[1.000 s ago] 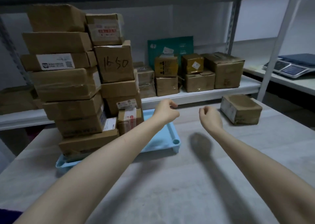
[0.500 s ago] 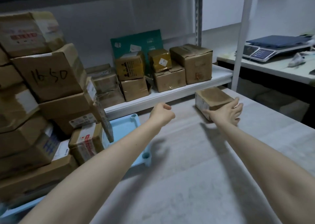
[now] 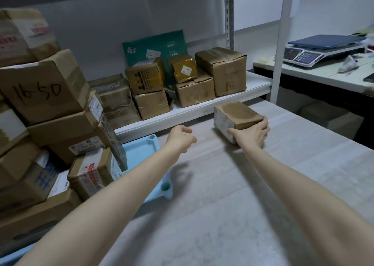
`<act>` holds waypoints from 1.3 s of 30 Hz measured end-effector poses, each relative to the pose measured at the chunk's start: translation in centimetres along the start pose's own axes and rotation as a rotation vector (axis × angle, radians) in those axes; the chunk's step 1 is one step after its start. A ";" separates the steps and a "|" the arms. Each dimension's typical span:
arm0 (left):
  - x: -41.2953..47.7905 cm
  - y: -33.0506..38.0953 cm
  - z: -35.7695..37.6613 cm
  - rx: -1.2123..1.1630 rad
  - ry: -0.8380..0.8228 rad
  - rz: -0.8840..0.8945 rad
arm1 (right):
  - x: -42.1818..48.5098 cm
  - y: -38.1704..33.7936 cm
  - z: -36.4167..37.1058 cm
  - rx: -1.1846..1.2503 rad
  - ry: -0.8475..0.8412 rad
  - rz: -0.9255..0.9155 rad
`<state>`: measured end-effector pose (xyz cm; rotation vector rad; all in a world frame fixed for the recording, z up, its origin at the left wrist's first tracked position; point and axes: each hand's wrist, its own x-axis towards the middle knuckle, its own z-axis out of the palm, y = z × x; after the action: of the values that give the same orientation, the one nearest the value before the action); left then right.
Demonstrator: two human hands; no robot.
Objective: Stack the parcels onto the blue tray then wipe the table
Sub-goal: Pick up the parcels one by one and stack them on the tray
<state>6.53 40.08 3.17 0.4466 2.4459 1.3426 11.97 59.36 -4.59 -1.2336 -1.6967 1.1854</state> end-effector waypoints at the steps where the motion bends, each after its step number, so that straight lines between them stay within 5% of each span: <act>1: 0.0 -0.2 -0.1 -0.002 0.002 -0.007 | -0.6 -0.2 0.0 0.037 -0.018 -0.012; 11: -1.9 -1.9 -4.5 -0.191 0.073 -0.086 | -7.0 -3.9 -1.3 0.516 -0.482 -0.080; 23: -8.6 -3.6 -10.1 -0.540 -0.011 -0.088 | -16.3 -7.8 -2.7 0.765 -1.155 0.539; 27: -10.4 -4.5 -11.5 -0.624 -0.081 -0.018 | -18.1 -7.9 -2.2 0.772 -1.330 0.611; 32: -11.7 -4.7 -13.0 -0.637 0.139 -0.026 | -18.6 -7.7 -1.1 0.489 -1.225 0.371; 35: -12.5 -4.4 -13.6 -0.588 0.216 0.002 | -19.6 -8.4 -0.9 0.524 -1.125 0.186; 39: -13.8 -4.0 -13.5 -0.283 0.337 0.079 | -21.1 -9.3 -0.9 0.477 -1.092 -0.217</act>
<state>12.87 22.17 8.30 0.2650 2.4531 1.8982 16.09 38.29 3.84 -0.0287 -1.9681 2.1558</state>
